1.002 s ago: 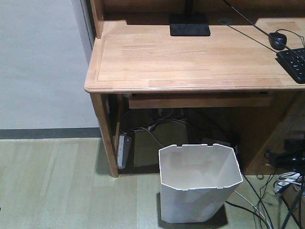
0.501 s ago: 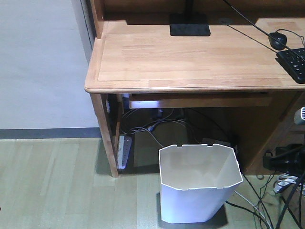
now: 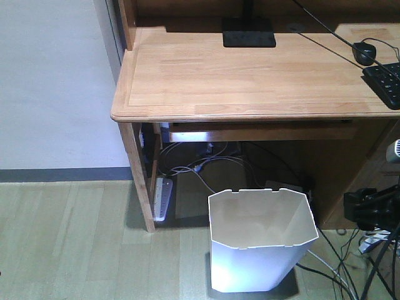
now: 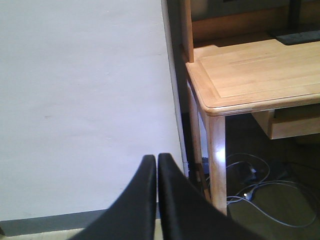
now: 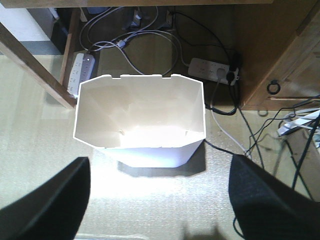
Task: Move trash bin to bedside with robot
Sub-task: 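Lower the right gripper onto the rim of the white trash bin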
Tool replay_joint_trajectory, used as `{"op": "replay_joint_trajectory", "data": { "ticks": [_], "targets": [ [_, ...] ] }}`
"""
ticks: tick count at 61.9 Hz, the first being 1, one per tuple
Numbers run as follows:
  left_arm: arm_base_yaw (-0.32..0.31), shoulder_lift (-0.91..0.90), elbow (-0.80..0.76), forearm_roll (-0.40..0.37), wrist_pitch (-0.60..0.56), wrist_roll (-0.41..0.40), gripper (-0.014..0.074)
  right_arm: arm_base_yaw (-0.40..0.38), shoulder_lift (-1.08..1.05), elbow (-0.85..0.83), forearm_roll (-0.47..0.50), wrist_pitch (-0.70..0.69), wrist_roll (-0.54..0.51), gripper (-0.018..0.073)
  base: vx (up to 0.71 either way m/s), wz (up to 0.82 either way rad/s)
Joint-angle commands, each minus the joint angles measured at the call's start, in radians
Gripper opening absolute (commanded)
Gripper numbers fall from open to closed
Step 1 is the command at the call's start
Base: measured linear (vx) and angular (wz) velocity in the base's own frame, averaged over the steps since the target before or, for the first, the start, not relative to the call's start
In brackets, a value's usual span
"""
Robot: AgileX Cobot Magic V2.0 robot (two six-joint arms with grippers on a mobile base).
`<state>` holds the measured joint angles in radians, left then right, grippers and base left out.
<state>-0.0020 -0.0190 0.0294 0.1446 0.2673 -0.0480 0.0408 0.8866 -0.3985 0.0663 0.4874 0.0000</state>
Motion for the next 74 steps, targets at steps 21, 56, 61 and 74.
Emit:
{"op": "replay_joint_trajectory", "data": {
  "ticks": [21,56,61,74],
  "targets": [
    [-0.006,-0.009,0.028,-0.004,-0.074,-0.008,-0.0006,-0.008,0.25,-0.222,0.007,0.06,0.0,0.0552,0.0,0.0],
    [-0.006,-0.009,0.028,-0.004,-0.074,-0.008,-0.0006,-0.094,0.793,-0.463,-0.031,0.06,-0.108,0.0552,0.0,0.0],
    [-0.006,-0.009,0.028,-0.004,-0.074,-0.008,-0.0006,-0.141,0.861,-0.488,-0.01,0.034,-0.13,0.0547,0.0,0.0],
    [-0.006,-0.009,0.028,-0.004,-0.074,-0.008,-0.0006,-0.186,1.063,-0.571,-0.009,0.018,-0.212,0.0538,0.0,0.0]
  ]
}}
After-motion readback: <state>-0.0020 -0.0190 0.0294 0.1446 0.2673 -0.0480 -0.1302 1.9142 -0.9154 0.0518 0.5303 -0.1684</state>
